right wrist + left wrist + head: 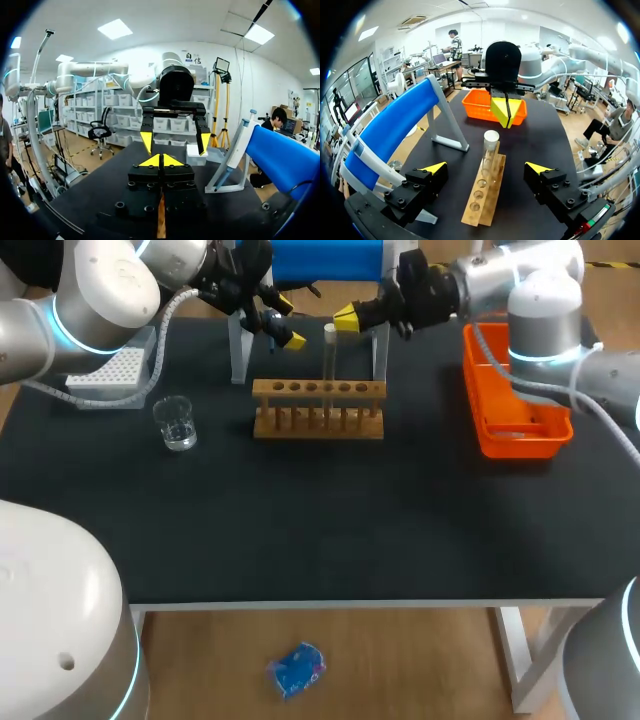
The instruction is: Invert the test tube, pick up the pipette, mount the tip to pipette, aspirate from beaker and dispense into the tube, eject the tip, return the pipette, and cap with the stopper.
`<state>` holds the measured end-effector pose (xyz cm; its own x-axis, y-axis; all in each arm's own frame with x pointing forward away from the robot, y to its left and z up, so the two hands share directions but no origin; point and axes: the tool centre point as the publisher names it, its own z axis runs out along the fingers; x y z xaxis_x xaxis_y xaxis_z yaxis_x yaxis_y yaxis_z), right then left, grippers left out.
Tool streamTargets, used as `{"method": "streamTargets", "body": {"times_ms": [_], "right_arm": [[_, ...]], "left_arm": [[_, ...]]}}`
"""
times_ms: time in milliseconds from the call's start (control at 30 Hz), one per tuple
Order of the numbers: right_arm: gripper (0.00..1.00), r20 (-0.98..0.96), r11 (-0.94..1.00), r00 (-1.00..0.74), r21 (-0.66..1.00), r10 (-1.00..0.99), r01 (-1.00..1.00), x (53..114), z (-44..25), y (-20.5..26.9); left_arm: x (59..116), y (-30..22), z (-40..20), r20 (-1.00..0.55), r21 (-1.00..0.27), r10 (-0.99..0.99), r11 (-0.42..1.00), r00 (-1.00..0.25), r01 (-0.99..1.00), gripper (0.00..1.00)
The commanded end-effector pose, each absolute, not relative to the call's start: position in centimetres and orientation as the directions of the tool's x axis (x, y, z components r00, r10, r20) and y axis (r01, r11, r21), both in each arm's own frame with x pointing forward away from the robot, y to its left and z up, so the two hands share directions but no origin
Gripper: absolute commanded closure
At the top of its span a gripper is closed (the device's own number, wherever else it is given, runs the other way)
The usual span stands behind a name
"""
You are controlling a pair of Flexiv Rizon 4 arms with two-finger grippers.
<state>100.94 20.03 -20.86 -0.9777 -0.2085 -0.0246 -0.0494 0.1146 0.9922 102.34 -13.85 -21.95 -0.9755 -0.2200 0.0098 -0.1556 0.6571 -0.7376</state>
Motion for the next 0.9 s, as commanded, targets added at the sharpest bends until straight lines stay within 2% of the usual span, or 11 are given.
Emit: {"method": "streamTargets", "body": {"times_ms": [33,900], "right_arm": [[1.00,-0.025,0.091,-0.973,0.995,-0.230,-0.047,101.8,-21.2,20.5],[1.00,-0.020,0.073,-0.972,0.997,-0.234,-0.038,102.2,-21.9,21.5]], "left_arm": [[102.4,-13.8,-21.8,0.013,-0.735,-0.218,0.660,-0.976,-0.157,0.00],[102.4,-13.8,-21.8,0.013,-0.735,-0.218,0.660,-0.976,-0.157,0.00]]}}
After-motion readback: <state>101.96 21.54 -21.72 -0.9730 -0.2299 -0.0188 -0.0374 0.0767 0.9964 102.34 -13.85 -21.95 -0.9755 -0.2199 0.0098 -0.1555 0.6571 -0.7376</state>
